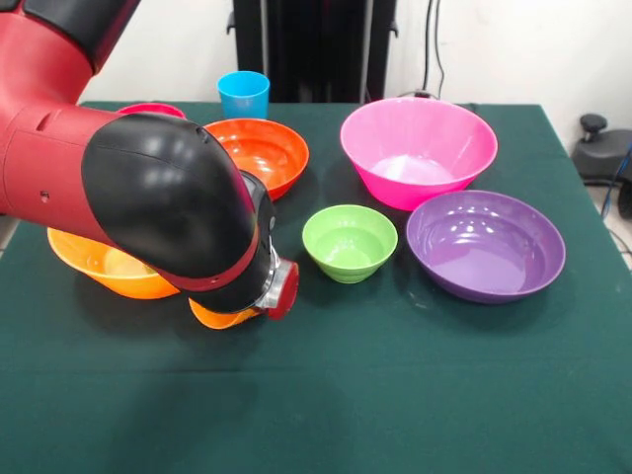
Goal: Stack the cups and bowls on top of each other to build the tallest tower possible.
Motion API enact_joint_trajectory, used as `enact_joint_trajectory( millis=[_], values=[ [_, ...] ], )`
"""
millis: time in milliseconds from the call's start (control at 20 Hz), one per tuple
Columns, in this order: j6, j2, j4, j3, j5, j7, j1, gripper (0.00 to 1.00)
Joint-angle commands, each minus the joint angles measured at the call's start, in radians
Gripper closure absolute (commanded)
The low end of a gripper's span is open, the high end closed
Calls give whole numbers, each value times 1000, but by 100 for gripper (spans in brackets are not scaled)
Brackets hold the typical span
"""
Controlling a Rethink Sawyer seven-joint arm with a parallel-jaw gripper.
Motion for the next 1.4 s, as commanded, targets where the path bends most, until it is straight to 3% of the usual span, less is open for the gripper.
enact_joint_trajectory(
  millis=[50,450,600,800,1050,1400],
  values=[
    [-111,-106,153,16,-88,-82,20,100],
    [-77,-118,147,17,-86,-64,29,100],
    [-100,-139,186,23,-83,-53,35,100],
    [-188,-172,224,28,-90,-35,47,100],
    [-381,-261,332,26,-110,-13,76,100],
    [-442,-378,462,-37,-134,6,110,100]
  ],
)
